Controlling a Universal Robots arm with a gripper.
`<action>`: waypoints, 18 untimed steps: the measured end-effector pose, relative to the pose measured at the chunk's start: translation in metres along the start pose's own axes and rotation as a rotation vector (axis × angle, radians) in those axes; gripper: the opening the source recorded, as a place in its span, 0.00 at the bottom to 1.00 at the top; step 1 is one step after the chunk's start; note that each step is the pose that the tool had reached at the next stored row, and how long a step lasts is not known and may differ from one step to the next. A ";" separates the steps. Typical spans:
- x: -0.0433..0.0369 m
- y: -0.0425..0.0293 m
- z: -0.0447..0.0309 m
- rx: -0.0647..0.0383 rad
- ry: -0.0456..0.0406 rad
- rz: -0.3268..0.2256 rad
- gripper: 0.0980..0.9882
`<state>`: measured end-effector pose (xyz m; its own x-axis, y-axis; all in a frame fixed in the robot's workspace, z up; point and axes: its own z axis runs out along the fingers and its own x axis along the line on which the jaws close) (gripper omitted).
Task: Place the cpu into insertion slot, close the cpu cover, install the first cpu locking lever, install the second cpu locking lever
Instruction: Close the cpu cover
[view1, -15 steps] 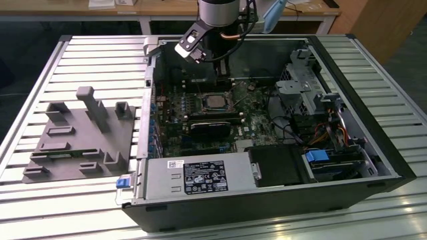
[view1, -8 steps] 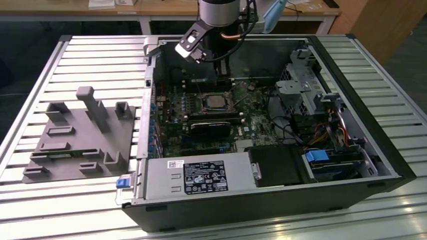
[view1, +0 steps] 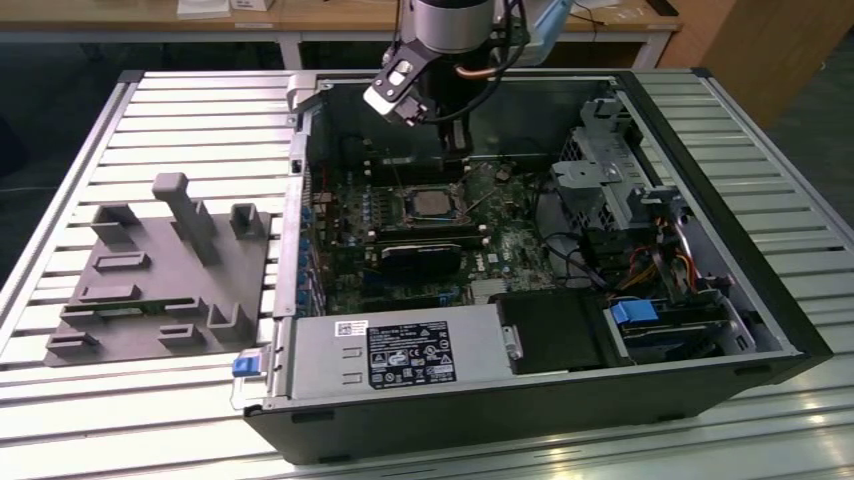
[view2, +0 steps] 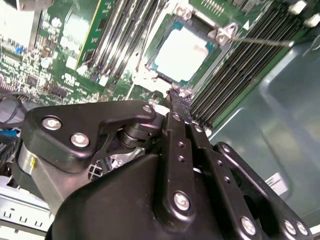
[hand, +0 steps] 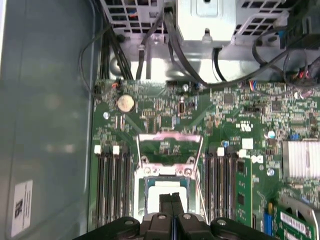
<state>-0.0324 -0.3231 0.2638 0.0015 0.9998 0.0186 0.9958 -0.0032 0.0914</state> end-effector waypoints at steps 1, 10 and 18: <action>0.0000 0.0028 0.0002 0.001 -0.0001 0.000 0.01; 0.0000 0.0300 0.0027 0.008 0.0000 0.000 0.01; 0.0001 0.0546 0.0051 0.015 0.0001 0.000 0.01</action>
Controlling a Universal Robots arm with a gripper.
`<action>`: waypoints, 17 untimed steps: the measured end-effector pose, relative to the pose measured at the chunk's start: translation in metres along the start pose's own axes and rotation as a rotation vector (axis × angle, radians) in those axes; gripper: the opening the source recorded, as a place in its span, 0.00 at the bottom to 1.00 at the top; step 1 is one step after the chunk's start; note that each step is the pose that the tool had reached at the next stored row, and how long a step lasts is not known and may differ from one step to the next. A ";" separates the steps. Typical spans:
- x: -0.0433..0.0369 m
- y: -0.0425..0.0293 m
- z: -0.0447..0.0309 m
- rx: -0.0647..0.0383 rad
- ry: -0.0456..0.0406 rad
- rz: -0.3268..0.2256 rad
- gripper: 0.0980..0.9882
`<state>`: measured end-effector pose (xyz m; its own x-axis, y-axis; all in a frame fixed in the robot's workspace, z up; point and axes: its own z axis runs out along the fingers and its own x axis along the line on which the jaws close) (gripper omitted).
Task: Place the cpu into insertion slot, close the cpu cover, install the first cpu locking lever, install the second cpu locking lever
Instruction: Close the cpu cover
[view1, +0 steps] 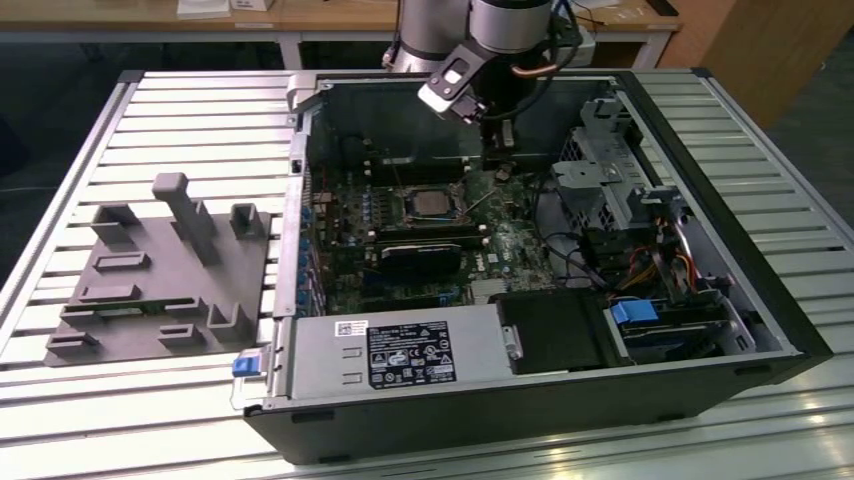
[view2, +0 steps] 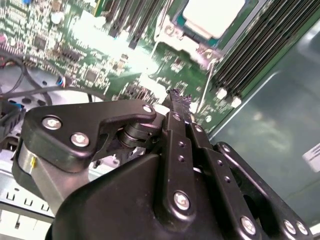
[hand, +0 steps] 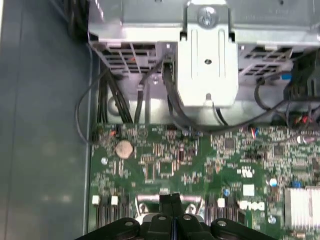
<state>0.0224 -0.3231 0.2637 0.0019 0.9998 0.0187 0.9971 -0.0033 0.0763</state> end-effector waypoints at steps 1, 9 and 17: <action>0.0000 0.0029 0.0003 0.001 0.0001 0.000 0.01; 0.0001 0.0193 0.0016 0.004 -0.0001 0.000 0.01; -0.0001 0.0245 0.0104 0.010 -0.0007 0.000 0.01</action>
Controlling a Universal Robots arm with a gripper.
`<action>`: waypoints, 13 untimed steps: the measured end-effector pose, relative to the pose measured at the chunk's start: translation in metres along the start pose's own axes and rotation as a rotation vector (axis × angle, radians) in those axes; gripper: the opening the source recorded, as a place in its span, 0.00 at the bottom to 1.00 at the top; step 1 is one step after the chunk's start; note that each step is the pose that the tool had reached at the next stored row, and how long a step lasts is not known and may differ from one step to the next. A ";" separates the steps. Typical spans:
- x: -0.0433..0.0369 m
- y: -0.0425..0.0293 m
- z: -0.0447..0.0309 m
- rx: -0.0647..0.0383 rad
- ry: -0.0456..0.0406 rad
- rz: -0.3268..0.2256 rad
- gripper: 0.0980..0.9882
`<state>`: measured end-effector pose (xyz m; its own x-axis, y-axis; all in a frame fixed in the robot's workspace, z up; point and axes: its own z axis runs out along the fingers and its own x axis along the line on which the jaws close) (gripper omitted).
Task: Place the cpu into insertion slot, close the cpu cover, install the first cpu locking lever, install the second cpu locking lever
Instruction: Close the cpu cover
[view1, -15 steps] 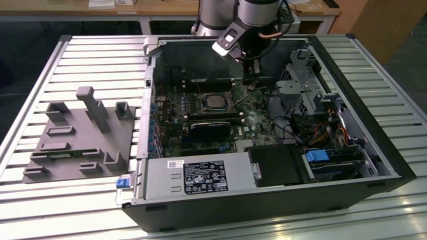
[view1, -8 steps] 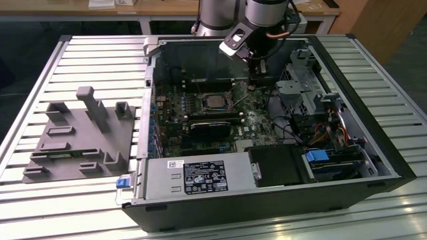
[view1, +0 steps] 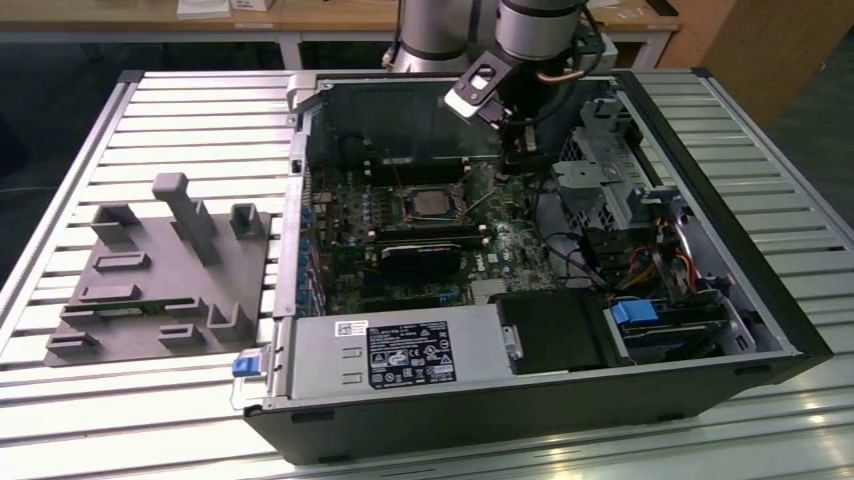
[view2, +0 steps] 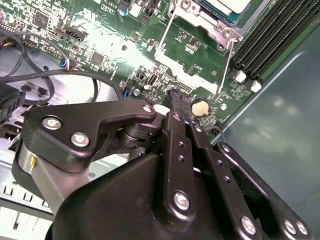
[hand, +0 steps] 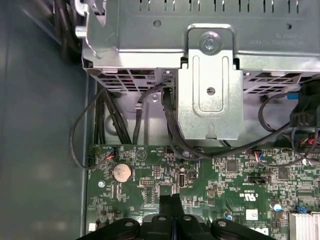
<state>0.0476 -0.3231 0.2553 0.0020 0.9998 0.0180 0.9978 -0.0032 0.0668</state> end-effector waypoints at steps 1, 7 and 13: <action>0.0000 0.0001 0.0016 0.001 -0.0001 0.000 0.01; -0.0002 0.0001 0.0091 0.004 -0.0007 0.001 0.01; -0.0002 0.0000 0.0111 0.005 -0.0011 0.001 0.01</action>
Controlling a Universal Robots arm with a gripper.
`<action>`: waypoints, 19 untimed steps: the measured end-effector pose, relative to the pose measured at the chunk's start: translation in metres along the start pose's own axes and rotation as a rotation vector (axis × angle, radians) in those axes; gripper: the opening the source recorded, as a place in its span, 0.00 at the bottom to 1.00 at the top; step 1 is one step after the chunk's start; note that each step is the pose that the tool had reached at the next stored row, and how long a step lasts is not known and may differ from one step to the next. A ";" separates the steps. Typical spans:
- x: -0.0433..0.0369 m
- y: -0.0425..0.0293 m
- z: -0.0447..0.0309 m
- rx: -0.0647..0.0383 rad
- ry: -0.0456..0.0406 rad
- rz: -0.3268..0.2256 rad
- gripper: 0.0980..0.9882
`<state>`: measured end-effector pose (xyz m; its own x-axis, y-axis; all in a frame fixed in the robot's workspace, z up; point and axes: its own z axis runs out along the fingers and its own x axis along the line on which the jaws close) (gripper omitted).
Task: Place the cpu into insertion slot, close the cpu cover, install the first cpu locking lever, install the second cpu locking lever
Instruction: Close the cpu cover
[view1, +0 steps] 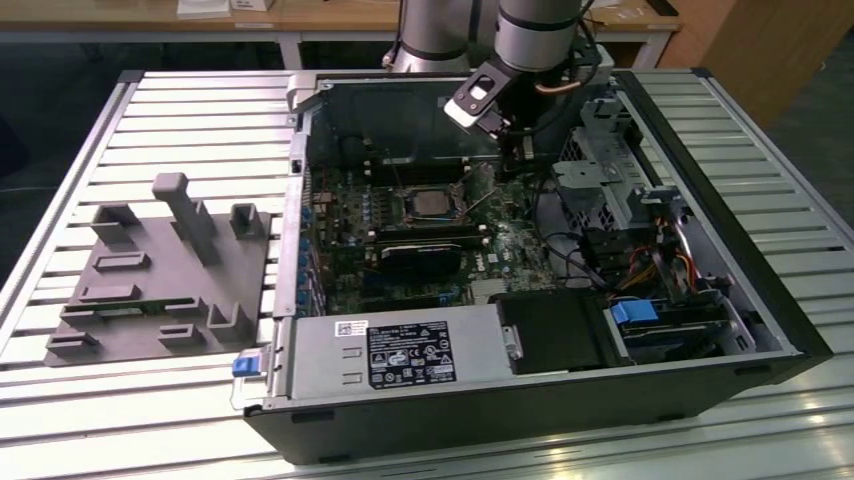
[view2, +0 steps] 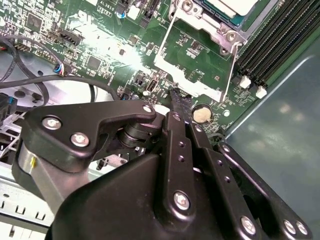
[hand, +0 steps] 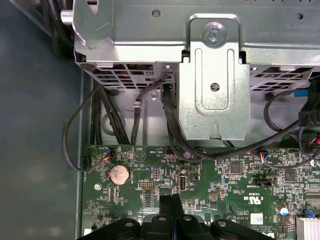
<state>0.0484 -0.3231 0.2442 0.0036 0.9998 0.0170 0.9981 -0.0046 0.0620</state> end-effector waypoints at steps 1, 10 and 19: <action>0.0000 0.0000 0.0000 0.000 0.0000 0.000 0.01; 0.0000 0.0016 0.0011 0.113 -0.0005 0.002 0.01; 0.0001 0.0002 0.0013 0.137 -0.0003 0.002 0.01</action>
<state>0.0487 -0.3230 0.2429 0.0058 0.9998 0.0167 0.9971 -0.0045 -0.0754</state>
